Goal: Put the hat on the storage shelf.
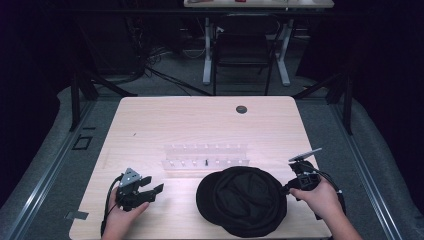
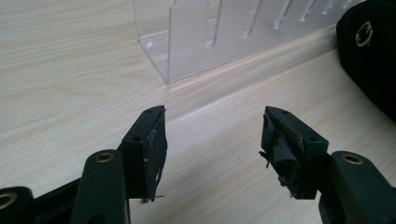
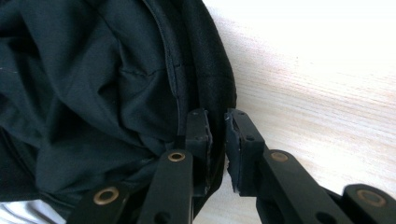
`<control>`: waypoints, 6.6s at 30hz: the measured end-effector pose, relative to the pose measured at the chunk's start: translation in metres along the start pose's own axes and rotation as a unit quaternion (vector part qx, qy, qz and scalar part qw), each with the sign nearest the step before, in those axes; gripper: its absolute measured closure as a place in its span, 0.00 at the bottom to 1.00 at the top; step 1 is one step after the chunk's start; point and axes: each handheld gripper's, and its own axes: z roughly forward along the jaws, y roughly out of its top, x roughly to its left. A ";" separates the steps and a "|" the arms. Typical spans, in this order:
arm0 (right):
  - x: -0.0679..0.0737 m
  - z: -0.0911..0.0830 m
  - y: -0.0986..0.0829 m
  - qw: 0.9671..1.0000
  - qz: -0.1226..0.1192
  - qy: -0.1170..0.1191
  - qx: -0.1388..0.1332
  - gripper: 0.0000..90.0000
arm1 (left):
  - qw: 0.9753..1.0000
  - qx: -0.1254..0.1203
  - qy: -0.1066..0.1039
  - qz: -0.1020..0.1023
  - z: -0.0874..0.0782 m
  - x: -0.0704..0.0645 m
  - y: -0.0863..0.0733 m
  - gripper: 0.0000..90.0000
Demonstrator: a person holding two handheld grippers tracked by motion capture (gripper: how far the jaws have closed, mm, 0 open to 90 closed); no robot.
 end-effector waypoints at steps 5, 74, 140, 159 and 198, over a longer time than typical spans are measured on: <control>-0.001 0.006 0.003 1.000 0.005 0.003 0.012 0.88 | 1.000 0.000 0.000 -0.001 0.000 0.000 0.000 0.45; 0.043 -0.104 0.022 0.969 0.019 0.244 -0.021 0.98 | 1.000 -0.007 -0.001 -0.005 0.001 0.000 -0.001 0.46; 0.073 -0.182 0.086 0.938 0.032 0.297 -0.173 0.98 | 1.000 -0.003 -0.002 -0.002 0.003 -0.001 -0.001 0.45; 0.103 -0.160 0.124 0.940 0.035 0.288 -0.177 0.98 | 1.000 -0.005 -0.008 -0.005 0.003 0.001 0.000 0.45; 0.127 -0.135 0.147 0.943 0.026 0.289 -0.161 0.98 | 1.000 -0.004 -0.012 -0.002 0.005 -0.001 0.002 0.45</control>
